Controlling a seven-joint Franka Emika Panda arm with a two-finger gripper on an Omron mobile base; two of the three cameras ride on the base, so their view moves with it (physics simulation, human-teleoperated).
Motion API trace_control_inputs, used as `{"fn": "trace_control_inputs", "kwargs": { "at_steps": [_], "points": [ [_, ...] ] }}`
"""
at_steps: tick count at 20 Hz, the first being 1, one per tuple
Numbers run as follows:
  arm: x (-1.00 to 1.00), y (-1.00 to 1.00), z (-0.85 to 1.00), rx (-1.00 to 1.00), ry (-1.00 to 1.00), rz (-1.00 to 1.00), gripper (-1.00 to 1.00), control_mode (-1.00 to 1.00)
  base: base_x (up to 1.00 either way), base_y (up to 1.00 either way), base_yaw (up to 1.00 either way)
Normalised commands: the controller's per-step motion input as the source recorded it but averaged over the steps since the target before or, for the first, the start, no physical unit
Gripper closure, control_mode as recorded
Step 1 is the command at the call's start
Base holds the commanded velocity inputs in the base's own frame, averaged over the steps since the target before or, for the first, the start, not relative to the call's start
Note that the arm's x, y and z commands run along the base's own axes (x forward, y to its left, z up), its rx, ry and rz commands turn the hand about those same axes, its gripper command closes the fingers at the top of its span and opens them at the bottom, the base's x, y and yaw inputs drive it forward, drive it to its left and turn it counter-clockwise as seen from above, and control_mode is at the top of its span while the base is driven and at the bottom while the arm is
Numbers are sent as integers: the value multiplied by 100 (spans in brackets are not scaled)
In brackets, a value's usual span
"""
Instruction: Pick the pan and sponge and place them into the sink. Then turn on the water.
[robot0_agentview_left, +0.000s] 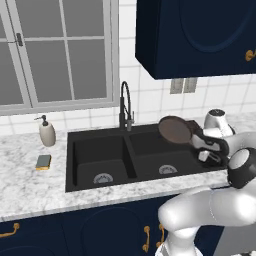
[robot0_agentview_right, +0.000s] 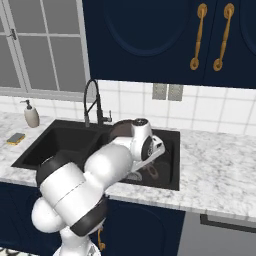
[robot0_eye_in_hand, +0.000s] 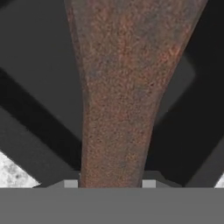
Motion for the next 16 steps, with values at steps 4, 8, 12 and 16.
{"fn": "trace_control_inputs", "kwargs": {
  "at_steps": [4,8,12,16],
  "points": [
    [58,25,-5,0,2,28,100,-100,0,0,0],
    [51,11,-29,0,5,27,100,-100,0,0,0],
    [43,0,-41,0,7,19,100,-100,0,0,0],
    [33,0,-43,0,8,12,100,-100,0,0,0]
  ]
}}
